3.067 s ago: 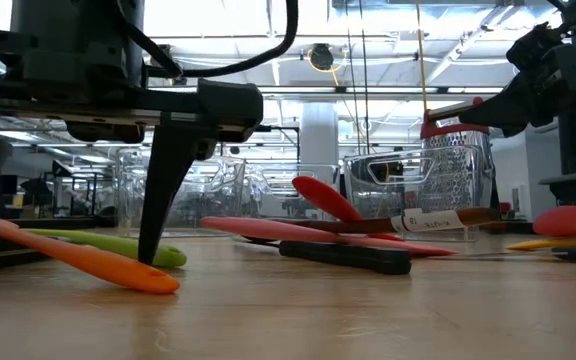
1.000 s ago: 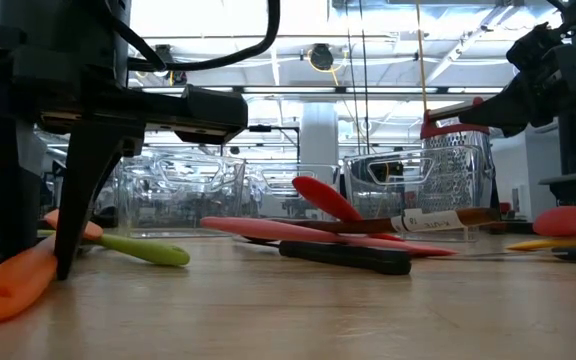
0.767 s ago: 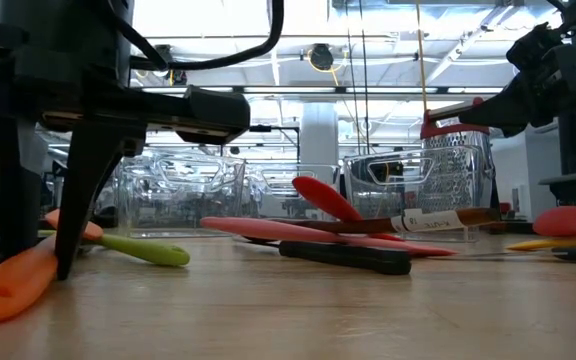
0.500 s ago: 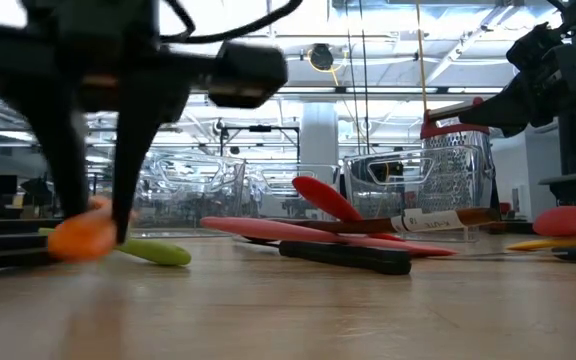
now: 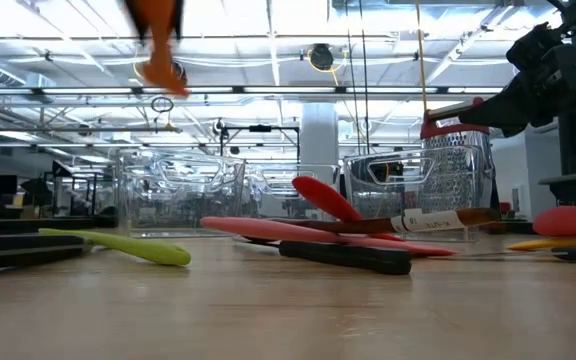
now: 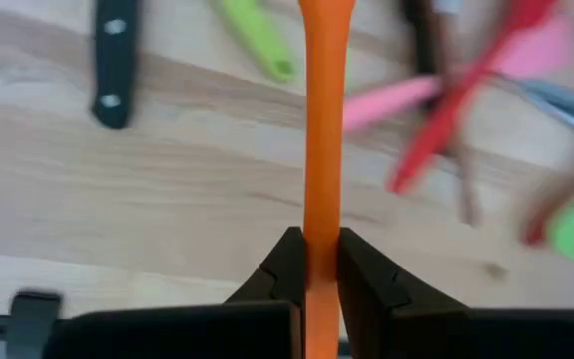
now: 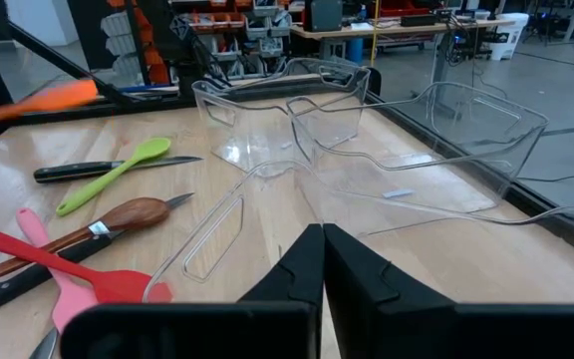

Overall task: Pick & Place Kitchen Items
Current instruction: Put the orange spatula in the middle bin

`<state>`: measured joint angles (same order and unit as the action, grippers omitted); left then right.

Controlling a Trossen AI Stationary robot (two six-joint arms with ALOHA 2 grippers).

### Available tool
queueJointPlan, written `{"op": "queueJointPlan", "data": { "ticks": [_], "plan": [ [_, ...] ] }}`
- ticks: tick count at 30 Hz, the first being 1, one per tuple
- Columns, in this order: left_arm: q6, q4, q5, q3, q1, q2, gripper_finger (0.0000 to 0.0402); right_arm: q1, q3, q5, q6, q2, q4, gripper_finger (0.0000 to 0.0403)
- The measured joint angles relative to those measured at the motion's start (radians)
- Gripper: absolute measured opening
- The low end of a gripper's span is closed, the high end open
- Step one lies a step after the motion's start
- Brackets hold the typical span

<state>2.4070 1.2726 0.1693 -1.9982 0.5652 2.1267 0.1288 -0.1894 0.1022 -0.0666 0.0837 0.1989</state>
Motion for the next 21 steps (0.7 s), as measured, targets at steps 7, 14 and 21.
{"op": "queueJointPlan", "data": {
  "ticks": [7,14,21],
  "plan": [
    [-0.185,-0.056,0.202,-0.094,-0.016,-0.001,0.0025,0.0,0.0,0.0,0.0,0.0,0.0,0.0004],
    [-0.611,-0.339,0.29,-0.102,-0.06,-0.002,0.0024,0.0,0.0,0.0,0.0,0.0,0.0,0.0004],
    [-1.025,-0.712,0.279,-0.103,-0.121,-0.002,0.0024,0.0,0.0,0.0,0.0,0.0,0.0,0.0004]
  ]
}}
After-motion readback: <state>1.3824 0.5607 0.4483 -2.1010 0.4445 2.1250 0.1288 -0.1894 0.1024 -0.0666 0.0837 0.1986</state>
